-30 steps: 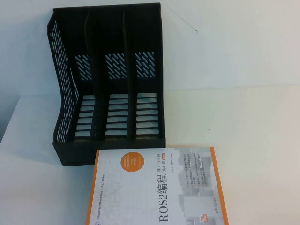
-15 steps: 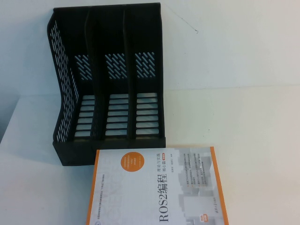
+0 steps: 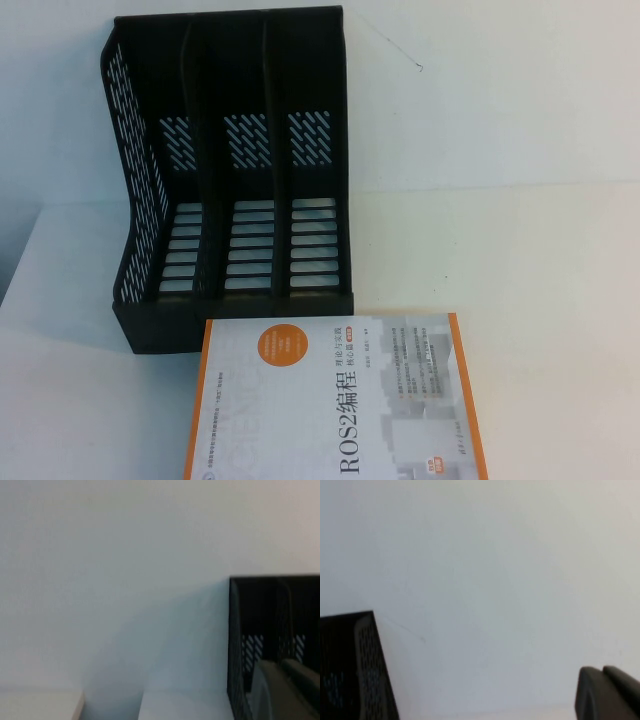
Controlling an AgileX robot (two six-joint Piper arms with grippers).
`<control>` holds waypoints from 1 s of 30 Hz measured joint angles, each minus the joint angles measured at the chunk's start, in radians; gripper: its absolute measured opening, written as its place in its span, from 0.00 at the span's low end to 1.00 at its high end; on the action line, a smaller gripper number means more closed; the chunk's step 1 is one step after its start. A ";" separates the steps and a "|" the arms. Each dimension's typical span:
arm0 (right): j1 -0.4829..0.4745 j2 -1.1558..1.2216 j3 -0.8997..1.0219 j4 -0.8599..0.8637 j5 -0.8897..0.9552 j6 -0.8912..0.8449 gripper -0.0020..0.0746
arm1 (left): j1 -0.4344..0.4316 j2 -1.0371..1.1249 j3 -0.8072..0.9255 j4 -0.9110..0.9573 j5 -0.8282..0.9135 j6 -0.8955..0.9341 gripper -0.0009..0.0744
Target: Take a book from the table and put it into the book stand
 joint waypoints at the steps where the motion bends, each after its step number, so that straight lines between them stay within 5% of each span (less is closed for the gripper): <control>1: 0.000 0.012 -0.058 0.000 0.101 0.000 0.03 | 0.000 0.016 -0.025 0.000 0.072 0.005 0.01; 6: 0.000 0.175 -0.290 0.001 0.492 0.017 0.03 | 0.000 0.128 -0.074 -0.021 0.317 0.011 0.01; 11: 0.000 0.420 -0.425 0.066 0.672 -0.081 0.03 | 0.000 0.271 -0.079 -0.150 0.394 0.019 0.01; 22: 0.010 1.056 -0.452 0.520 0.636 -0.471 0.03 | 0.000 0.560 -0.079 -0.561 0.436 0.339 0.01; 30: 0.209 1.398 -0.459 0.573 0.432 -0.519 0.03 | 0.000 0.578 -0.079 -0.623 0.444 0.400 0.01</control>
